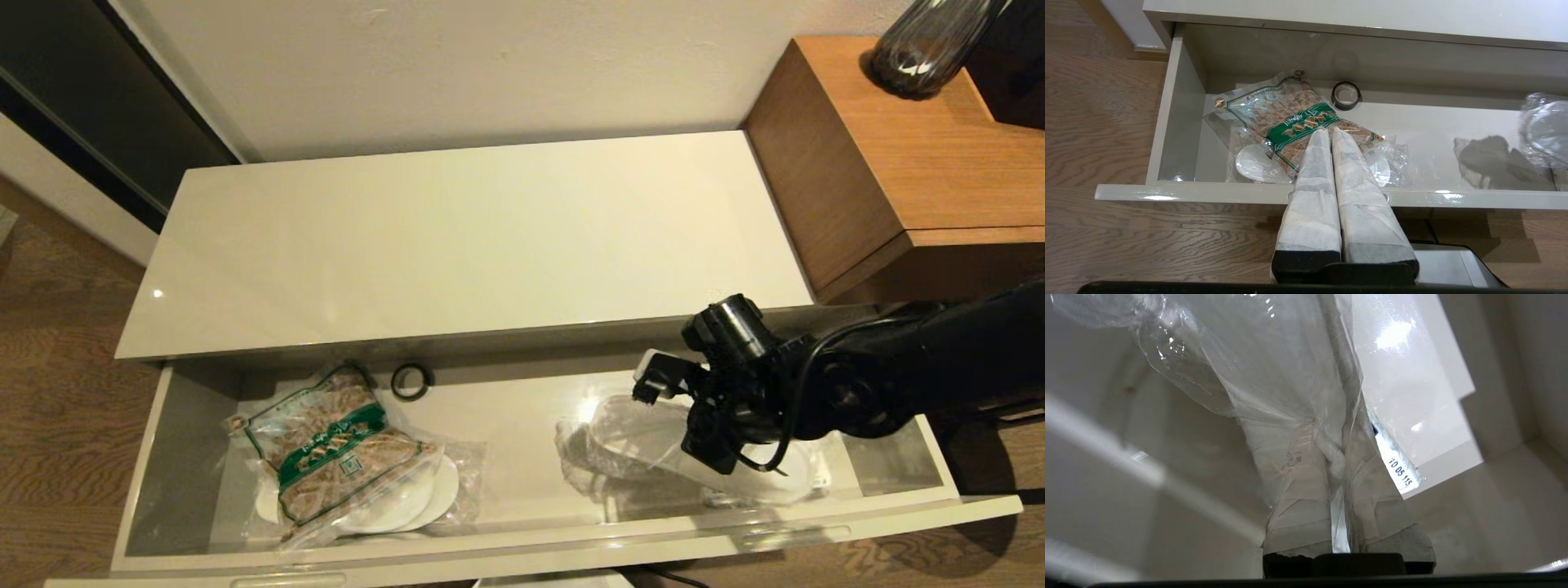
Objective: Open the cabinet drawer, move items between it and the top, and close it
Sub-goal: Take out the disposable slippers from the drawer, then place the disposable slippers on the table
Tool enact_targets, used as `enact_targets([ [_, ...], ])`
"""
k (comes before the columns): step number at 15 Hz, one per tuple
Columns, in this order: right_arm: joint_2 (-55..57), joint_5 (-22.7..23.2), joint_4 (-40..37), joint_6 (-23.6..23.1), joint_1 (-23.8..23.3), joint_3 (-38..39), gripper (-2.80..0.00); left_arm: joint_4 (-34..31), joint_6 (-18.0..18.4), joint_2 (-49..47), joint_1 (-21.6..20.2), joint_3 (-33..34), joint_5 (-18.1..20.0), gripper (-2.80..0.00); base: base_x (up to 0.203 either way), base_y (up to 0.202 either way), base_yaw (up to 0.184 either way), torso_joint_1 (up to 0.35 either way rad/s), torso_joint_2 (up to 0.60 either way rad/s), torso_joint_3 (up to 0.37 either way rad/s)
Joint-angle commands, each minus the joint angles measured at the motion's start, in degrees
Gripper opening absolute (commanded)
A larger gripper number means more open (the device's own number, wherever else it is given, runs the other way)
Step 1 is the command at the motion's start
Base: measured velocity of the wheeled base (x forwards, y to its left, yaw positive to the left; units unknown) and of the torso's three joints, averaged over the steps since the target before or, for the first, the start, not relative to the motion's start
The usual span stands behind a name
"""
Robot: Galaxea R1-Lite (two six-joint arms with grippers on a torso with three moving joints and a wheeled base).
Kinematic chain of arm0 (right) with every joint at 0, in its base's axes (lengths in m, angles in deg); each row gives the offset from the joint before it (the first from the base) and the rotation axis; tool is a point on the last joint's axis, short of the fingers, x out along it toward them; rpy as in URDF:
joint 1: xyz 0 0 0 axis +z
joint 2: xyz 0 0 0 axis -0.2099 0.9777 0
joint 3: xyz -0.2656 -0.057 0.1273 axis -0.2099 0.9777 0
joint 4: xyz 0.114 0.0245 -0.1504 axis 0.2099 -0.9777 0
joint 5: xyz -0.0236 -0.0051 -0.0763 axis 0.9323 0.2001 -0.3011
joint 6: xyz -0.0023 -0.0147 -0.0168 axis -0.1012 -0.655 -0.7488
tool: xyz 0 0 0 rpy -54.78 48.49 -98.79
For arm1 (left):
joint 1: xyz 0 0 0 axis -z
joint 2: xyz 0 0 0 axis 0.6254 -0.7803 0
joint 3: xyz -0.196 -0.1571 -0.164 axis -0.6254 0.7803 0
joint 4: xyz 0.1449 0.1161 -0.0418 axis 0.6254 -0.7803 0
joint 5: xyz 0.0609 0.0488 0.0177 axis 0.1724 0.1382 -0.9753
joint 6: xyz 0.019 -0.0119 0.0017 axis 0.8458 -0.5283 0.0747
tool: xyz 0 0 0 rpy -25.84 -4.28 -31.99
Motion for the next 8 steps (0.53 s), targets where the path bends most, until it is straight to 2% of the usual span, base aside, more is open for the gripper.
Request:
enact_targets([
  [1,-5.6,-0.2,-0.1,2.1,2.5,1.3,-2.8,0.0,-0.1,-0.1,0.0,0.0,0.0,-2.8,0.0,0.0,0.0,0.0,0.0,0.0],
  [4,-6.7,-0.3,-1.1,2.6,2.6,-3.7,-2.8,0.0,-0.1,-0.1,0.0,0.0,0.0,-2.8,0.0,0.0,0.0,0.0,0.0,0.0],
  [8,-5.4,-0.5,-7.2,3.6,1.1,-18.9,-2.8,0.0,-0.1,-0.1,0.0,0.0,-0.1,-2.8,0.0,0.0,0.0,0.0,0.0,0.0],
])
